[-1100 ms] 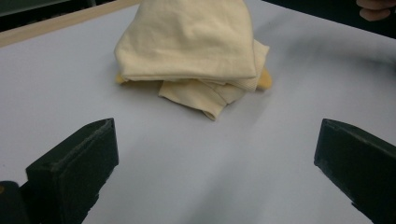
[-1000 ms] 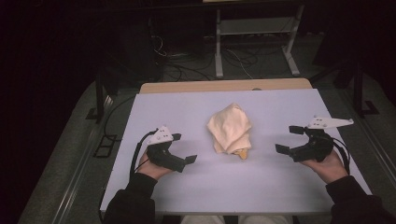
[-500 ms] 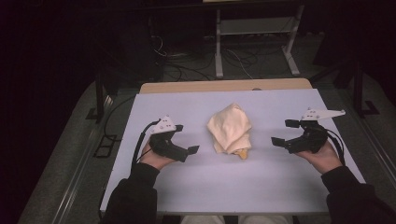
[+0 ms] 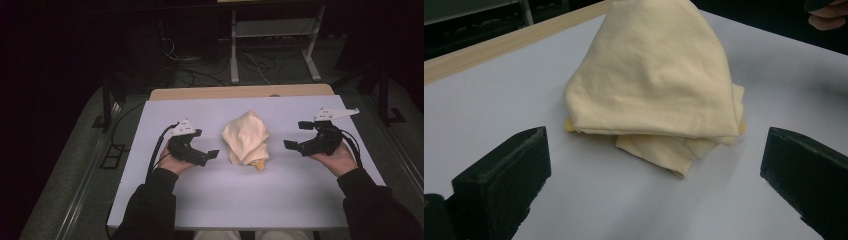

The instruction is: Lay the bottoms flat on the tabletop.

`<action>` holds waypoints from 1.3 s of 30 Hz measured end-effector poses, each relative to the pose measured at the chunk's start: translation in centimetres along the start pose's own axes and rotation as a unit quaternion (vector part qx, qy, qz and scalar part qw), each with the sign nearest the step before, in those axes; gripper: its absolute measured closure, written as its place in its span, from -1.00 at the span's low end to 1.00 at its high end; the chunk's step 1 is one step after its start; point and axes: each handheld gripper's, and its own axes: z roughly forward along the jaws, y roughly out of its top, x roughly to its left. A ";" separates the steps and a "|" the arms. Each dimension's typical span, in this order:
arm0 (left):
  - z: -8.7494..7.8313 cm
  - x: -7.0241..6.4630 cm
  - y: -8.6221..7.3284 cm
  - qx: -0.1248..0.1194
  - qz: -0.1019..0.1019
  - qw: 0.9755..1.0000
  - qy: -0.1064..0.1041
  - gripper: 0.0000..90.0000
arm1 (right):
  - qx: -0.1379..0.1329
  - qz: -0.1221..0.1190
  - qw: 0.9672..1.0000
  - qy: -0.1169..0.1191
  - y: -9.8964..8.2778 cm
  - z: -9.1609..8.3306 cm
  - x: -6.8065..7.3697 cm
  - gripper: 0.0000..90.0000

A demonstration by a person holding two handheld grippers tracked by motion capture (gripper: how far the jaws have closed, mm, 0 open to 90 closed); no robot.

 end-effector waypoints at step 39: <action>4.4 0.1 -1.6 -0.011 -0.027 0.999 -0.026 -1.00 | 0.095 -0.043 0.993 0.057 3.9 7.7 0.4 0.75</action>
